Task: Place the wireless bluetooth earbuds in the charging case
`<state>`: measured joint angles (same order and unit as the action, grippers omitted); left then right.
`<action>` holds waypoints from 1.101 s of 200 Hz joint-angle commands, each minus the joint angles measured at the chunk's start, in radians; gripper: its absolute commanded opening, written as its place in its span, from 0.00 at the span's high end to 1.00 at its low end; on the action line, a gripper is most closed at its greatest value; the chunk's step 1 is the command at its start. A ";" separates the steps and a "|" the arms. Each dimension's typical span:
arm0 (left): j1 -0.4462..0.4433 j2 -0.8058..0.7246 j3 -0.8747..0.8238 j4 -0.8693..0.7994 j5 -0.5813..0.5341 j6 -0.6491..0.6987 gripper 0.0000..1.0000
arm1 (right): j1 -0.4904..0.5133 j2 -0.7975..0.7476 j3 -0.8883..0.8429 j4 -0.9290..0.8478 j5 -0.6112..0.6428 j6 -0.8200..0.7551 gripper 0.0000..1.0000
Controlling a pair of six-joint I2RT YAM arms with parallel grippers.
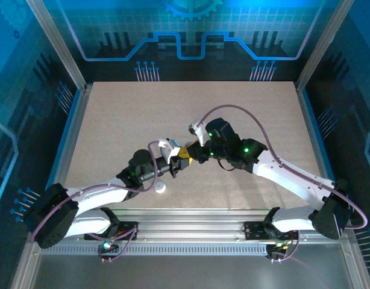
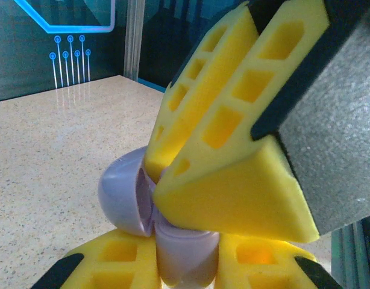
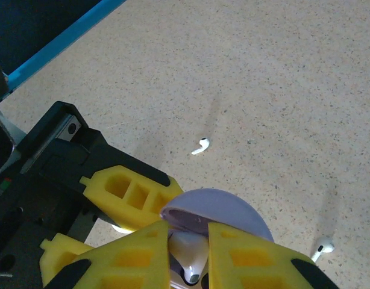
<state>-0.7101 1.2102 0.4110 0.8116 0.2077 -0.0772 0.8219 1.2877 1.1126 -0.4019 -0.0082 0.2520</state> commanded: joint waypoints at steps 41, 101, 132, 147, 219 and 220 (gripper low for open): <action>-0.003 -0.041 0.029 0.032 0.025 0.017 0.86 | 0.006 -0.010 0.027 -0.061 -0.032 -0.050 0.74; -0.004 -0.044 0.025 0.014 0.021 0.024 0.86 | -0.023 -0.078 0.033 -0.020 -0.079 -0.013 0.61; -0.004 -0.047 0.022 0.006 0.023 0.025 0.86 | -0.052 -0.121 0.038 -0.014 -0.140 0.009 0.55; -0.005 -0.051 0.022 0.003 0.024 0.027 0.86 | -0.067 -0.136 0.037 -0.010 -0.166 0.019 0.54; -0.004 -0.051 0.033 -0.013 0.030 0.036 0.86 | -0.108 -0.143 0.022 -0.059 -0.178 0.048 0.54; -0.004 -0.051 0.033 -0.013 0.030 0.036 0.86 | -0.107 -0.143 0.022 -0.060 -0.178 0.047 0.55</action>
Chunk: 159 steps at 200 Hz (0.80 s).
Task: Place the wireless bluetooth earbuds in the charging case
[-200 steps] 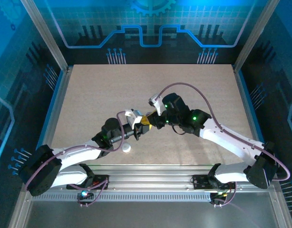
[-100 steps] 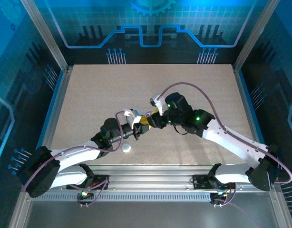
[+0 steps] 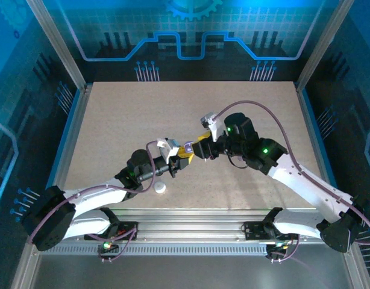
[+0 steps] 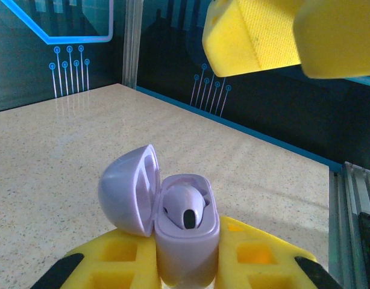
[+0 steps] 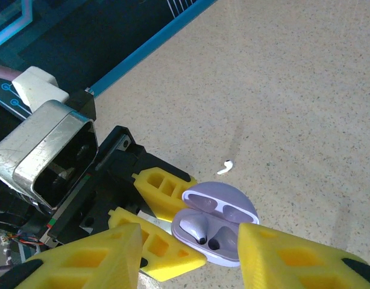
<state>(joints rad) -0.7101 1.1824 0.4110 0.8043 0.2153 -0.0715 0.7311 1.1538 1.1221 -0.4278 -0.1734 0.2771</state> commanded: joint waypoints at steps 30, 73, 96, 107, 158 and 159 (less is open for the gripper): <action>-0.005 -0.026 0.045 -0.037 0.025 0.041 0.86 | -0.046 -0.005 0.005 -0.094 0.036 0.067 0.56; -0.004 -0.049 0.044 -0.094 0.020 0.042 0.86 | -0.116 -0.008 -0.001 -0.178 0.002 0.089 0.58; -0.004 -0.055 0.037 -0.110 0.016 0.040 0.86 | -0.160 -0.004 -0.002 -0.220 -0.011 0.095 0.58; -0.004 -0.055 0.038 -0.117 0.019 0.038 0.86 | -0.188 0.005 0.001 -0.248 -0.023 0.095 0.58; -0.003 -0.053 0.052 -0.142 0.019 0.048 0.86 | -0.285 0.045 0.025 -0.349 -0.057 0.072 0.58; -0.003 -0.053 0.052 -0.143 0.019 0.048 0.86 | -0.286 0.047 0.026 -0.352 -0.056 0.070 0.58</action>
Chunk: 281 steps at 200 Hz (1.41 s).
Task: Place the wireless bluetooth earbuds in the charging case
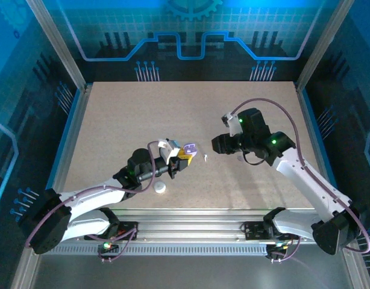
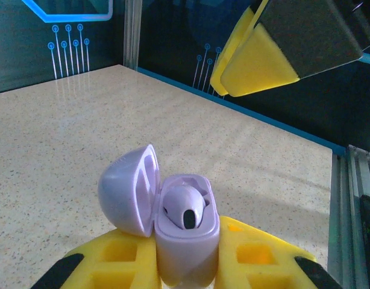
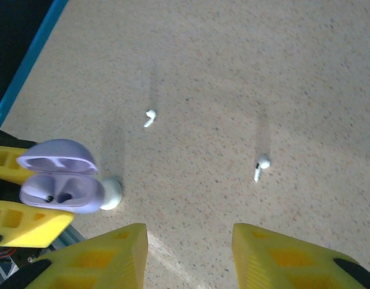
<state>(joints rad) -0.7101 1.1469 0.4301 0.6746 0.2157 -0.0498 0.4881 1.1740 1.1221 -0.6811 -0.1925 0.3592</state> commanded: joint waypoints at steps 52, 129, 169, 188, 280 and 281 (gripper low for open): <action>-0.005 -0.015 0.043 -0.023 0.021 0.030 0.86 | -0.109 0.107 0.087 -0.225 -0.002 -0.074 0.59; -0.004 -0.019 0.044 -0.034 0.019 0.036 0.86 | -0.140 0.258 0.169 -0.312 0.111 -0.163 0.59; -0.004 -0.028 0.042 -0.050 0.013 0.045 0.86 | -0.148 0.388 0.225 -0.342 0.180 -0.222 0.59; -0.004 -0.033 0.045 -0.058 0.012 0.049 0.86 | -0.161 0.458 0.249 -0.349 0.189 -0.242 0.59; -0.005 -0.055 0.033 -0.073 -0.007 0.053 0.86 | -0.215 0.680 0.313 -0.429 0.289 -0.388 0.63; -0.004 -0.055 0.033 -0.073 -0.007 0.053 0.86 | -0.215 0.681 0.312 -0.431 0.290 -0.391 0.63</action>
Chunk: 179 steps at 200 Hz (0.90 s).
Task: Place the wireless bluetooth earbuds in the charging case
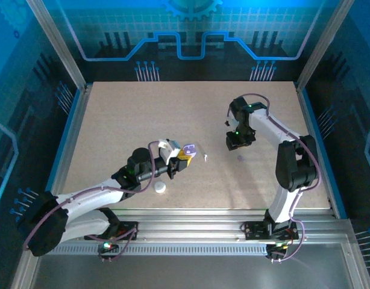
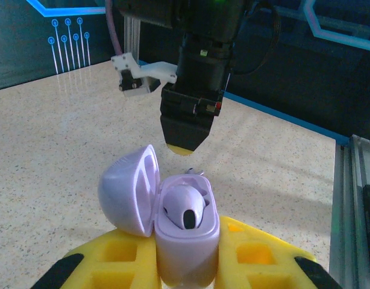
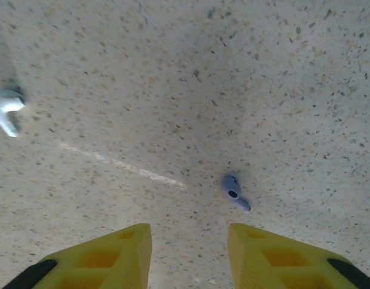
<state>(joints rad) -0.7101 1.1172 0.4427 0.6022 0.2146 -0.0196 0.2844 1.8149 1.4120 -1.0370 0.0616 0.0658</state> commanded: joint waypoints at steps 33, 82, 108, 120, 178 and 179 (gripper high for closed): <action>-0.004 -0.030 0.016 -0.004 -0.007 0.020 0.86 | -0.011 0.072 0.009 -0.101 0.089 -0.196 0.62; -0.003 -0.039 0.014 -0.016 -0.013 0.021 0.86 | -0.010 0.122 -0.002 -0.085 0.126 -0.260 0.62; -0.004 -0.043 0.013 -0.019 -0.017 0.020 0.86 | -0.010 0.135 -0.010 -0.060 0.123 -0.278 0.62; -0.004 -0.042 0.013 -0.019 -0.018 0.020 0.86 | -0.009 0.138 -0.011 -0.048 0.113 -0.284 0.62; -0.005 -0.047 0.014 -0.025 -0.022 0.020 0.86 | -0.005 0.173 -0.003 -0.034 0.121 -0.299 0.63; -0.005 -0.048 0.015 -0.025 -0.022 0.020 0.86 | -0.005 0.174 -0.003 -0.034 0.122 -0.299 0.63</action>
<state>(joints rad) -0.7101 1.0969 0.4427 0.5797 0.2134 -0.0196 0.2821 1.9530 1.4120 -1.0641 0.1761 -0.2077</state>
